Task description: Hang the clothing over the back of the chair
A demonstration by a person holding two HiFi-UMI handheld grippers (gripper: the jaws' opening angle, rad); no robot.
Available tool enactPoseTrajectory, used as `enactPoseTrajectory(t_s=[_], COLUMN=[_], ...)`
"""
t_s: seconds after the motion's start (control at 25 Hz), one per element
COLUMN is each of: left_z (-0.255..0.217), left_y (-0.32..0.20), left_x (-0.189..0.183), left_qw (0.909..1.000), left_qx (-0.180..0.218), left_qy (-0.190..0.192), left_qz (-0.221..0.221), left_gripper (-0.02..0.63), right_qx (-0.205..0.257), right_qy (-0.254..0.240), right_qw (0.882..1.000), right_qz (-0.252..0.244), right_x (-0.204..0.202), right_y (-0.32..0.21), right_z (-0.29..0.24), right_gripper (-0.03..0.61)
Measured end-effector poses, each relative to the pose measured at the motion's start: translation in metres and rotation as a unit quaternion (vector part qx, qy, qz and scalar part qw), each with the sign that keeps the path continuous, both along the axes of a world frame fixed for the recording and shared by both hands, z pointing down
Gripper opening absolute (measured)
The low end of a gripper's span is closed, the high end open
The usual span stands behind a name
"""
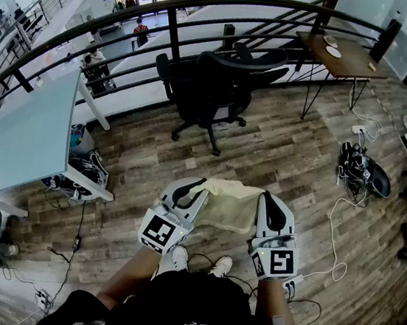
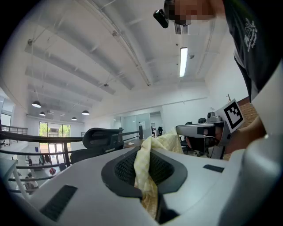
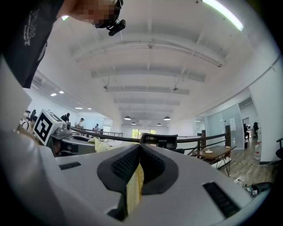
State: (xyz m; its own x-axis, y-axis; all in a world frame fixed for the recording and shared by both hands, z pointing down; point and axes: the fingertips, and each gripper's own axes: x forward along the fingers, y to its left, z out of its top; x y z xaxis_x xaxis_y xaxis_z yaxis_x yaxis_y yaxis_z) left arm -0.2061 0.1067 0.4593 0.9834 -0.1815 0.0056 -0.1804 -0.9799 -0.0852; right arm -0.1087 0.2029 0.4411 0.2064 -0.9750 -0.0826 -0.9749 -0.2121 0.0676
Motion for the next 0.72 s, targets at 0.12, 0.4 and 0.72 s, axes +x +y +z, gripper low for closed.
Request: enactPoseTrajectory(t_s=[0.12, 0.4, 0.72], left_z=[-0.011, -0.025, -0.035], left_y=[-0.003, -0.004, 0.002], left_x=[0.001, 0.007, 0.019], left_qw=[0.9999, 0.9996, 0.9992], left_qx=[0.009, 0.017, 0.029], left_qy=[0.006, 0.020, 0.027], left_qz=[0.005, 0.007, 0.008], left_gripper=[0.040, 0.040, 0.040], right_qx=[0.006, 0.022, 0.036], right_qy=[0.003, 0.007, -0.007], right_qw=[1.000, 1.000, 0.999], right_qz=[0.003, 0.002, -0.010], right_x=[-0.002, -0.002, 0.006], right_y=[0.000, 0.001, 0.003], right_z=[-0.006, -0.018, -0.023], right_gripper=[0.021, 0.021, 0.023])
